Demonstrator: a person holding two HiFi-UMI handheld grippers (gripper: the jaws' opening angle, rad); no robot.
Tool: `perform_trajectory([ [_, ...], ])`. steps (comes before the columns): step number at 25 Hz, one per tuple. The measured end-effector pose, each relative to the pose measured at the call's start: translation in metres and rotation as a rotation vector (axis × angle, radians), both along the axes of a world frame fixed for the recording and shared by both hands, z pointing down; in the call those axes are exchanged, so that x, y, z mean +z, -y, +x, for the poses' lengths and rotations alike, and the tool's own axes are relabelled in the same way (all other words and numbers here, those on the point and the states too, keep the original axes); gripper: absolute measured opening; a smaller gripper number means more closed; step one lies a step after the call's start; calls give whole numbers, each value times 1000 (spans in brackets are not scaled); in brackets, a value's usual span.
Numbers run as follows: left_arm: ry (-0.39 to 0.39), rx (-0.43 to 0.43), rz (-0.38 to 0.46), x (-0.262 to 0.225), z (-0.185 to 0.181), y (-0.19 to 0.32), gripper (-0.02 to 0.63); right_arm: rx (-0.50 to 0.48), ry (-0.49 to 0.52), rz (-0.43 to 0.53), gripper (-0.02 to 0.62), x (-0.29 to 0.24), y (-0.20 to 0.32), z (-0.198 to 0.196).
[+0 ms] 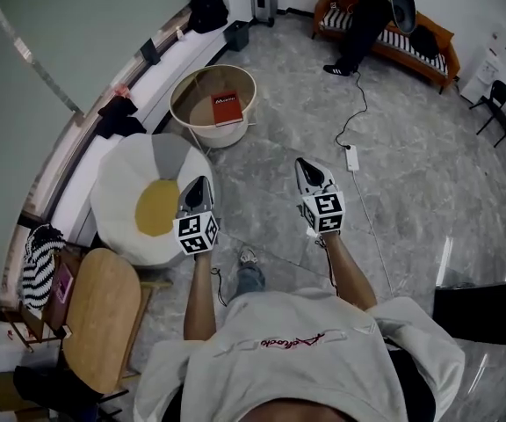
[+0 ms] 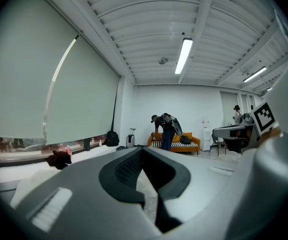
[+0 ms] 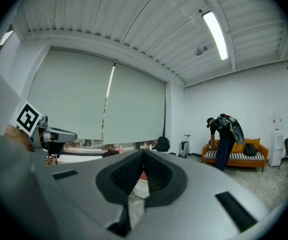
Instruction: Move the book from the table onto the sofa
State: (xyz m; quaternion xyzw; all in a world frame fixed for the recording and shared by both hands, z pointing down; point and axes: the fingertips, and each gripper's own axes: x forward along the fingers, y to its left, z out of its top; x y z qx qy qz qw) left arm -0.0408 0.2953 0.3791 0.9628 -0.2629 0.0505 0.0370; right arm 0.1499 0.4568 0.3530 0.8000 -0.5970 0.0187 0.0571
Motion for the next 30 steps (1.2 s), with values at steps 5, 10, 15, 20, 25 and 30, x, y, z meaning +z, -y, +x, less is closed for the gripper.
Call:
perform_trajectory([
  [5,-1,2,-9,-2,14,62,9,2,-3,-13,9,-4,64,13],
  [10,-9,11,-14,-9,32,124,9,3,-14,-9,9,-13,128,28],
  [15,-9,18,-13,-11,47,181,9,13,-19,-12,9,-17,183,44],
  [20,-11,36,-13,-7,67,226,9,27,-30,-5,9,-15,227,60],
  [25,-4,48,-3,-7,79,251,9,38,-29,3,9,-14,254,71],
  [30,3,47,-8,-2,79,263,9,35,-27,0,9,-10,268,71],
])
